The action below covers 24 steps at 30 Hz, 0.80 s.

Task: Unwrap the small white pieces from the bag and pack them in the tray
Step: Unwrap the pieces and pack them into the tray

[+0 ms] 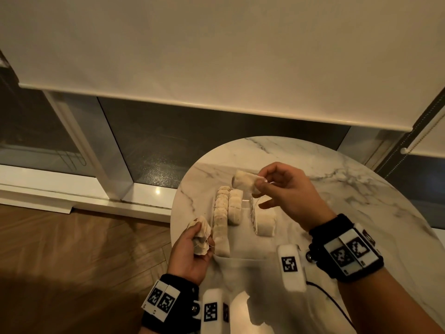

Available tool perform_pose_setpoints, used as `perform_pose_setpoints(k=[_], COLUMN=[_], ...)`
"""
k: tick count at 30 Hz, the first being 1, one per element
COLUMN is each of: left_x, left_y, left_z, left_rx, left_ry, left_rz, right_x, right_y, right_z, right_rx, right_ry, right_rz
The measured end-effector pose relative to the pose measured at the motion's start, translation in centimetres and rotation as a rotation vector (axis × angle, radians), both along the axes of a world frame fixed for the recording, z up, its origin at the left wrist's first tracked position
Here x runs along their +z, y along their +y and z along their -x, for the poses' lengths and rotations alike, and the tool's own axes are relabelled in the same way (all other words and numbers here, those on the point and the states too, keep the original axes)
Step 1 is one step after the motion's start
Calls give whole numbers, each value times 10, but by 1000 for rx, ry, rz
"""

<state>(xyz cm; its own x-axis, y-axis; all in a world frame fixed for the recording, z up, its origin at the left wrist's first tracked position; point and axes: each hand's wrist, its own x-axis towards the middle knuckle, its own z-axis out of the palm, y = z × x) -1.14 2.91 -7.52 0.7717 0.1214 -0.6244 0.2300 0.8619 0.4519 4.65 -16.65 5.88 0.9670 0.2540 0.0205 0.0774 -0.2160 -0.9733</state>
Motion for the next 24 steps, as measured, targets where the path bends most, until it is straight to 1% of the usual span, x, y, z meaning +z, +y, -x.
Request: perform_pose_setpoints(k=[1, 3, 5, 6, 8, 9, 14, 17, 20, 24], left_x=[1, 0, -3, -4, -8, -10, -18, -25, -30, -31], left_y=[0, -1, -2, -2, -2, -2, -1, 0, 2, 3], left_z=[0, 1, 0, -1, -2, -3, -8, -11, -13, -15], left_rx=[-5, -4, -5, -6, -9, -13, -24, -23, -31, -41], left_ry=[2, -1, -6, -10, -16, -19, -41, -54, -51, -54], left_rz=[2, 17, 22, 15, -4, -13, -82, -108, -93, -79], right_x=[-5, -22, -40, -49, -63, -68, -90, -98, -100, -105], right_y=[1, 2, 5, 8, 16, 20, 37, 45, 50, 55], right_z=[-6, -22, -35, -41, -48, -52, -72, -79, -83, -87], right_rx=[-4, 31, 186, 288, 446, 482, 460, 404, 357, 324], right_ry=[11, -4, 19, 69, 180, 202, 227, 135, 78, 73], right_rz=[81, 337, 650, 765, 894, 942, 1080, 1134, 1136, 1122])
